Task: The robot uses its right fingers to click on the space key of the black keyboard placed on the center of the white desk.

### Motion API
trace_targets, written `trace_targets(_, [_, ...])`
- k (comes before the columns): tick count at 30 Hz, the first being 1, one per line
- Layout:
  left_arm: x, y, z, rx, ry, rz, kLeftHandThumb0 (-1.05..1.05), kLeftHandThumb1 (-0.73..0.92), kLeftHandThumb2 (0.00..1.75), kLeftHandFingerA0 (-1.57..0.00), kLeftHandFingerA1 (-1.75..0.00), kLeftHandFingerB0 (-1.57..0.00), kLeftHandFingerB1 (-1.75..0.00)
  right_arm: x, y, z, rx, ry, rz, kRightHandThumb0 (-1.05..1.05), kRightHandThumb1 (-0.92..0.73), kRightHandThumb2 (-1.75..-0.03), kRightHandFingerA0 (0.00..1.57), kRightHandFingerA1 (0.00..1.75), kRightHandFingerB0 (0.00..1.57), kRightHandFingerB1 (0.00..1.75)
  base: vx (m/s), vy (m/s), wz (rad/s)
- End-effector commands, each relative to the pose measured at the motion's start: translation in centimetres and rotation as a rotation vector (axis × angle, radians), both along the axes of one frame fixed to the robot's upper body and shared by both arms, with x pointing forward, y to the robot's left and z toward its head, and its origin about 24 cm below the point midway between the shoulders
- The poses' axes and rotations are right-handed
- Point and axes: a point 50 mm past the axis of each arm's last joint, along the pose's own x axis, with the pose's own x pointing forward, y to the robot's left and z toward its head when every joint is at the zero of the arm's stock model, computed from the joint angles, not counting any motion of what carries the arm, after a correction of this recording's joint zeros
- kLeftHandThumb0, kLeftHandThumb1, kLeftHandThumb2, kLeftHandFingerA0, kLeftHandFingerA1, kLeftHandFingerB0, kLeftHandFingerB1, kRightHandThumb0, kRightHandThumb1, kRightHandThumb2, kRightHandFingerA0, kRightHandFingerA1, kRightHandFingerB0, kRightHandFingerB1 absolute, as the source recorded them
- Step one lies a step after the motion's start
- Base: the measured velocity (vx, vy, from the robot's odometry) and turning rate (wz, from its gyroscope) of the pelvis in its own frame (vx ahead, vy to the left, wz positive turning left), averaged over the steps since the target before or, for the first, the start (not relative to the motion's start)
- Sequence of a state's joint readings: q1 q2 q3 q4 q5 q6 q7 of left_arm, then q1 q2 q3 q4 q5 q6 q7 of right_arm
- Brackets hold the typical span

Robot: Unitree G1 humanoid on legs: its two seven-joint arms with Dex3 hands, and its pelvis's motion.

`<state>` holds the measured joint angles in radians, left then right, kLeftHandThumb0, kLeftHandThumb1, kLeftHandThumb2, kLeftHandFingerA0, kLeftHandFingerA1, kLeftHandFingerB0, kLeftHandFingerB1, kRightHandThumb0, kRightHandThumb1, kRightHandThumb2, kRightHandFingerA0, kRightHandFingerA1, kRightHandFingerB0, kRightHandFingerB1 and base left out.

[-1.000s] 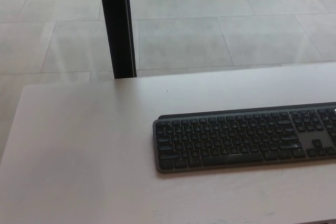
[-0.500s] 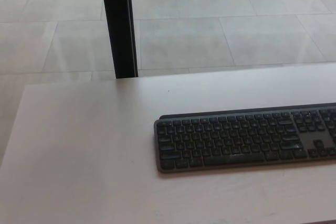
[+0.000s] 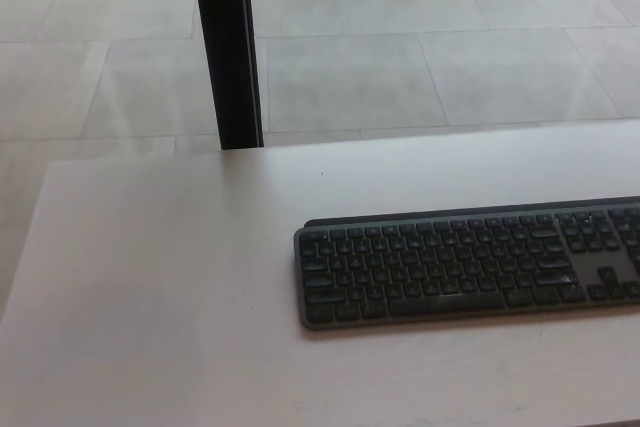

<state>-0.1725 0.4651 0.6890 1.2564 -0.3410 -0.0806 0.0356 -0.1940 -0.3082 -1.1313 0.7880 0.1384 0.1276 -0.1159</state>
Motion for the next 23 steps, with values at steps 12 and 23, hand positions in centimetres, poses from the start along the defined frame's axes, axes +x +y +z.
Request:
trace_targets(12, [-0.5,0.5,0.3,0.029,-0.003,0.023,-0.56,0.75,0.62,-0.74,-0.62,-0.58,-0.53,0.3,1.1,-0.8,0.035,0.013,0.073,-0.45,-0.38,-0.95,1.17,1.19,0.74,0.85,0.0,0.0,0.0])
trace_targets(23, [-0.5,0.4,0.2,0.018,0.012,0.02,-0.55,0.74,0.62,-0.78,-0.67,-0.56,-0.53,0.7,1.5,-0.6,-0.022,0.073,0.142,-0.43,-0.42,-0.69,1.01,0.9,0.78,0.77,0.0,0.0,0.0])
